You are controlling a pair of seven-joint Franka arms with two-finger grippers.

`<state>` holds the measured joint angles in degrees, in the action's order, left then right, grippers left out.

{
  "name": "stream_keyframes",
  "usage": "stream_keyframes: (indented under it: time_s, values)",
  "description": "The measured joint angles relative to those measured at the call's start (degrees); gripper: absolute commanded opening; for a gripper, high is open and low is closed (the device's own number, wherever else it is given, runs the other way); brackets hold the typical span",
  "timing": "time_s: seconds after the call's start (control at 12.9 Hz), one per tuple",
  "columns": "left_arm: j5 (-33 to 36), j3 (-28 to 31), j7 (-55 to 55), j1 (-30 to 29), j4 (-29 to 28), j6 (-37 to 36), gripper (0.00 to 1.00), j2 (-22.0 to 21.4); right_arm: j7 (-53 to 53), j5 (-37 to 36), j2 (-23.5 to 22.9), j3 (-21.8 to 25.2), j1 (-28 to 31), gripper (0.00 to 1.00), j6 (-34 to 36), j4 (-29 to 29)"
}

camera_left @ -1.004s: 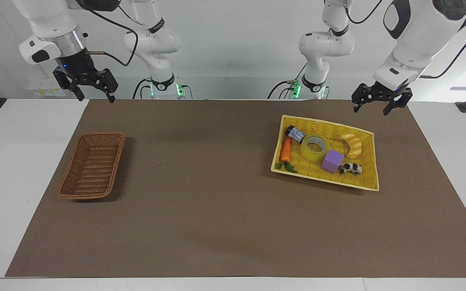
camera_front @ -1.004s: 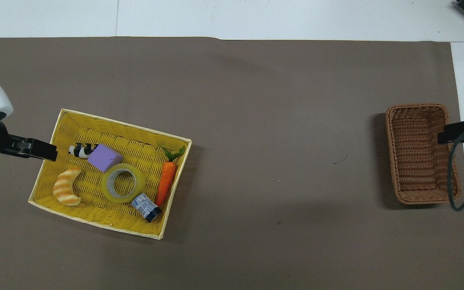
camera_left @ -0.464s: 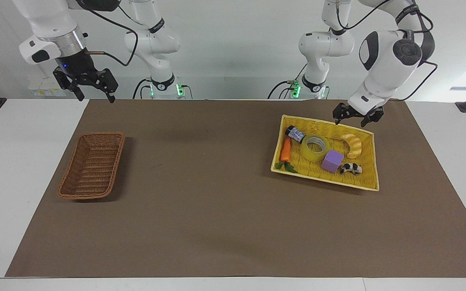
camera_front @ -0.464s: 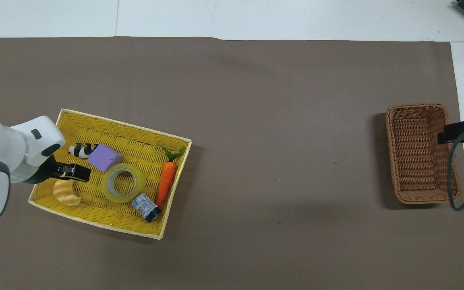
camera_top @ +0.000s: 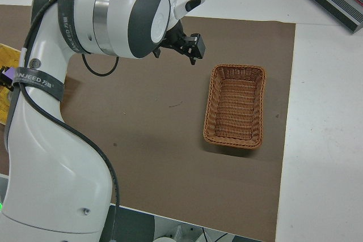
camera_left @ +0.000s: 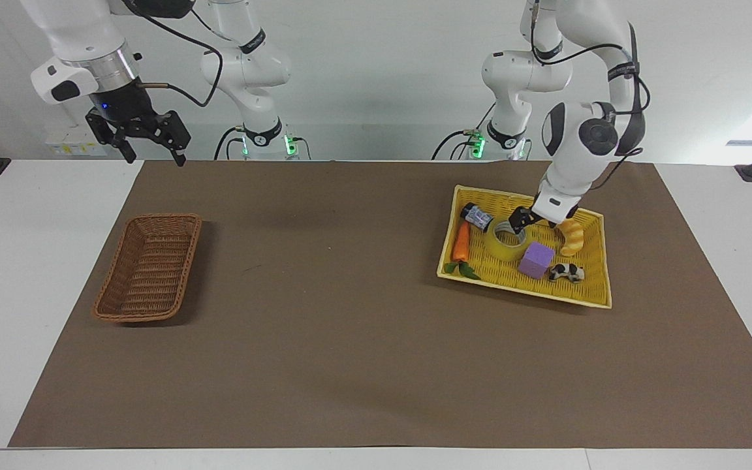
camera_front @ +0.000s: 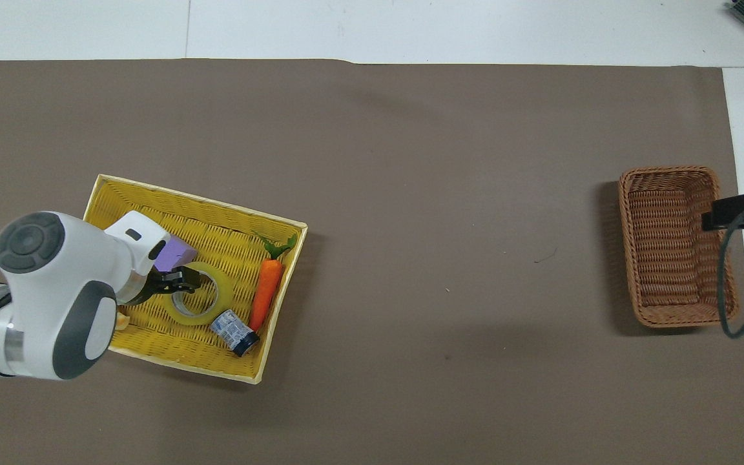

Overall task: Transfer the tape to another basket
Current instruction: 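Reach the left gripper into the yellow basket toward the tape roll, then grasp the tape roll with the left gripper and lift it out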

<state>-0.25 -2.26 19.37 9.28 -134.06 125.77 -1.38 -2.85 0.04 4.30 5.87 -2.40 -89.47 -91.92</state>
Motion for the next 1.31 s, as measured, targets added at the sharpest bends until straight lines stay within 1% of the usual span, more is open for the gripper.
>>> stream_keyframes:
  time_s: [0.08,0.15,0.39,0.62,0.77,1.0,1.16,1.31]
  values:
    - [0.0,0.0,1.0,0.4,-1.6,2.1,0.24,1.0,0.0,0.0,0.0,0.0,0.0,1.0,0.0,0.0]
    - [0.0,0.1,2.0,0.4,-2.5,3.1,0.0,1.5,0.0,0.0,0.0,0.0,0.0,1.0,0.0,0.0]
    - [-0.1,0.4,6.5,0.4,-2.2,2.6,0.0,1.4,0.0,0.0,0.0,0.0,0.0,1.0,0.0,0.0]
    - [-0.1,0.6,7.5,0.3,1.9,-2.2,0.0,1.7,0.0,0.0,0.0,-0.2,-0.1,1.0,0.0,0.0]
    - [-0.1,0.6,7.6,0.3,6.4,-7.0,0.0,1.7,0.1,0.0,0.0,-0.8,-0.2,1.0,-1.2,-0.1]
    - [-0.1,0.7,7.5,0.2,15.2,-16.6,0.0,1.7,0.1,0.2,-0.2,-2.4,-0.3,1.0,-5.1,-0.8]
    - [-0.1,0.6,7.4,0.3,21.0,-21.8,0.0,1.7,0.1,1.6,-1.4,-4.2,-0.3,1.0,-8.3,-1.5]
    - [-0.6,0.3,7.3,0.6,25.4,-26.2,0.0,1.7,0.0,2.7,-3.3,-6.1,-0.3,1.0,-11.2,-1.7]
